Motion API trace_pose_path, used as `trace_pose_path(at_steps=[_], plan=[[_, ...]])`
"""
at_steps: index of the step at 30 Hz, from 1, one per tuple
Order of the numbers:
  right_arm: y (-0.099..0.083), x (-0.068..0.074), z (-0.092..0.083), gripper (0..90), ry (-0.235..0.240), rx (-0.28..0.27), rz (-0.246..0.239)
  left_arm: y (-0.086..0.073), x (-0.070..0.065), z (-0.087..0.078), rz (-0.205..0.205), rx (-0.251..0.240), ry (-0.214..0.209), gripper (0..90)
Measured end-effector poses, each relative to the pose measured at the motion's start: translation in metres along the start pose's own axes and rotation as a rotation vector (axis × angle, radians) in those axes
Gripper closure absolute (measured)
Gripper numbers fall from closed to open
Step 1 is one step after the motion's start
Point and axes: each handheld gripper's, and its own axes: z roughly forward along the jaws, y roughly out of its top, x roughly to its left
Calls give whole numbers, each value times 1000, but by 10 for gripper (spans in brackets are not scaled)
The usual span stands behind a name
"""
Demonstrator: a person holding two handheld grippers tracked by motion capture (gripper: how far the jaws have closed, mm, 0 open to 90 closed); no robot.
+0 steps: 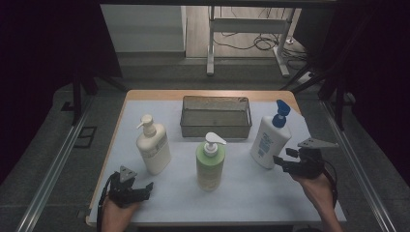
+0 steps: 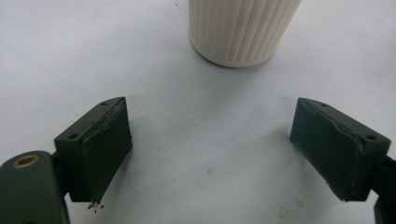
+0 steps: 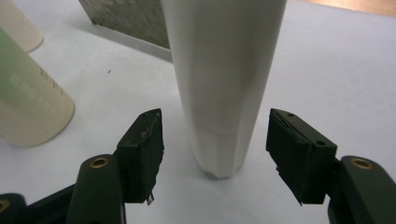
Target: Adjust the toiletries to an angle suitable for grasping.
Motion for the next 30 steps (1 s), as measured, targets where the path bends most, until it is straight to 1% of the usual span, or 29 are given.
trace_pose_path(at_steps=[6,7,10,12,18,19,21,23,30], plan=[[15,0,2,347,9,-18,2,0,0,0,2,1,0,122],[15,0,2,347,9,-18,2,0,0,0,2,1,0,122],[23,2,4,347,-2,-18,-17,0,0,0,2,1,0,122],[24,2,4,347,-2,-22,-19,0,0,0,2,1,0,122],[35,3,7,342,-11,-25,-34,0,0,0,2,1,-1,122],[39,3,7,343,-13,-31,-38,0,0,0,2,1,-1,122],[40,3,8,343,-12,-32,-41,0,0,0,1,1,-1,122],[45,3,10,335,-9,-22,-50,0,0,0,2,1,-1,122],[50,3,18,319,0,-19,-49,0,0,0,1,1,-1,122]])
